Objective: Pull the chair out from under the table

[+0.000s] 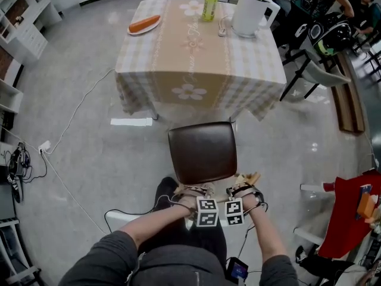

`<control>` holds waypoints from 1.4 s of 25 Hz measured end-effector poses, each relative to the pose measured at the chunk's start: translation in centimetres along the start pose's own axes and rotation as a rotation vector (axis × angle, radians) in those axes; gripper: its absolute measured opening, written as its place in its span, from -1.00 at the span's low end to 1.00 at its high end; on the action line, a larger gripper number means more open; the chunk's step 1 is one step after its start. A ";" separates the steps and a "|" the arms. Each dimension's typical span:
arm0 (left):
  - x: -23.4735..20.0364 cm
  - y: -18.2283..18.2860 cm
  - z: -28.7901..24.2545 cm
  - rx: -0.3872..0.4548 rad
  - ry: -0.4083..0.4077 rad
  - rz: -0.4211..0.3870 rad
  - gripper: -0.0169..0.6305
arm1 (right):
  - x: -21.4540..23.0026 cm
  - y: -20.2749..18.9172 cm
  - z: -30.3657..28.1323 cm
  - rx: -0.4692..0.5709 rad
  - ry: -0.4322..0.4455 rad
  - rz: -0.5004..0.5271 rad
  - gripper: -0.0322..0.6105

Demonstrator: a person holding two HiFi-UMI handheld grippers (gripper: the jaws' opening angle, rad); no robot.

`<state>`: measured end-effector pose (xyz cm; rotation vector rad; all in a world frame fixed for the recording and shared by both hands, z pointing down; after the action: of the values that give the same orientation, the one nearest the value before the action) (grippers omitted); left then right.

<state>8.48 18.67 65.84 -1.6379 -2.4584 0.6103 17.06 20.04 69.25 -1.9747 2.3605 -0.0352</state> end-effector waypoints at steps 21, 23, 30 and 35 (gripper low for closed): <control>-1.2 -0.2 1.9 0.027 -0.234 0.175 -0.49 | 0.0 0.0 1.4 0.095 0.175 0.073 -0.44; -1.0 0.0 2.3 0.014 -0.263 0.181 -0.48 | 0.1 -0.1 2.1 0.102 0.193 0.096 -0.43; -0.8 -1.1 4.9 -0.079 -0.346 0.176 -0.48 | 2.0 -0.2 6.1 0.178 0.198 0.071 -0.42; -1.2 -0.6 7.1 -0.017 -0.391 0.203 -0.49 | 4.2 -1.1 8.9 0.239 0.179 -0.039 -0.42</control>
<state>6.15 15.52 59.81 -1.9515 -2.5680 1.0292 17.97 15.88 60.30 -1.9749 2.2892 -0.4907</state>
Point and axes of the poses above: the fingertips, and each gripper's own axes: z backward along the fingers, x to its right, y out of its top, the point moved 4 cm from there along z, backward along the fingers, and after that the axes turned 7 degrees about x, right-handed, at the moved point
